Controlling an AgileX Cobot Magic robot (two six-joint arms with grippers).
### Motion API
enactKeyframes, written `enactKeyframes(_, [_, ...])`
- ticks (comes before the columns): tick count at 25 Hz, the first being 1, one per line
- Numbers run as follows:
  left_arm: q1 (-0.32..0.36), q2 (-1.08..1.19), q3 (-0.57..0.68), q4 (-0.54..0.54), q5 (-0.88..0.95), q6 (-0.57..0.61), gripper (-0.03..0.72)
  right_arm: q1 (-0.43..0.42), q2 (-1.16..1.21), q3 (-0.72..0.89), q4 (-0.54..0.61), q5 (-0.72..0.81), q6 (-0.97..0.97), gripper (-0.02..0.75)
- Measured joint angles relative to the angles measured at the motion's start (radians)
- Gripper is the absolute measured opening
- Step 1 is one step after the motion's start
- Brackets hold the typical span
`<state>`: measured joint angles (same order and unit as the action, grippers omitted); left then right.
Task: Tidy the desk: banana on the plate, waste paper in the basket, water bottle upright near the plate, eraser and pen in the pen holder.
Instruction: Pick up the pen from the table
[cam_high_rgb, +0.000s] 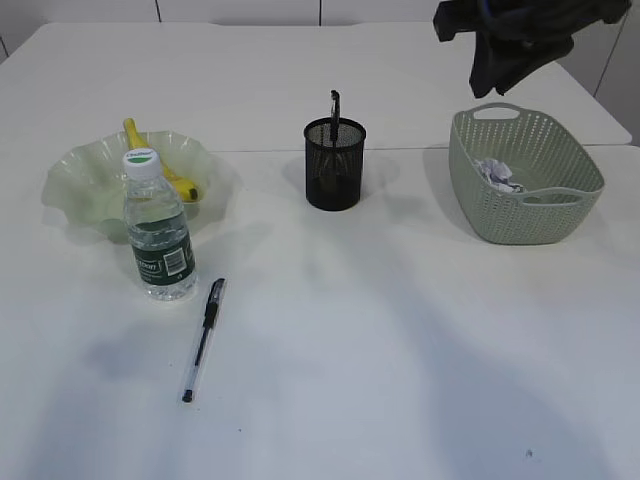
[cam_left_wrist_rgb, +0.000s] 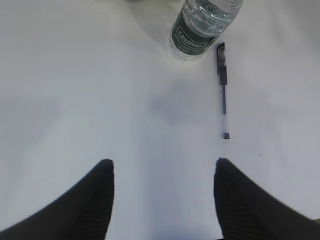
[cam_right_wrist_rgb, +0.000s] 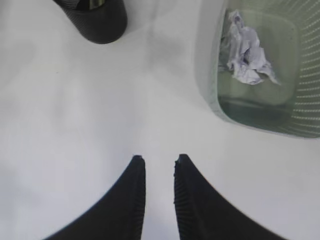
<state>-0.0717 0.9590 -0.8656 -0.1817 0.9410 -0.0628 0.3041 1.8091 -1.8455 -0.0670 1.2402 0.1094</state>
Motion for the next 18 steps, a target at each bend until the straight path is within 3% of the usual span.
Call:
enactKeyframes(4, [0.000, 0.000, 0.000, 0.000, 0.000, 0.000, 0.443, 0.009, -0.050, 0.055, 0.067, 0.002, -0.012, 0.159])
enactKeyframes(13, [0.000, 0.000, 0.000, -0.038, 0.000, 0.000, 0.428, 0.036, -0.196, 0.364, 0.067, 0.002, -0.019, 0.160])
enactKeyframes(18, [0.000, 0.000, 0.000, -0.069, -0.012, 0.000, 0.419, 0.036, -0.279, 0.457, 0.083, 0.002, -0.012, 0.160])
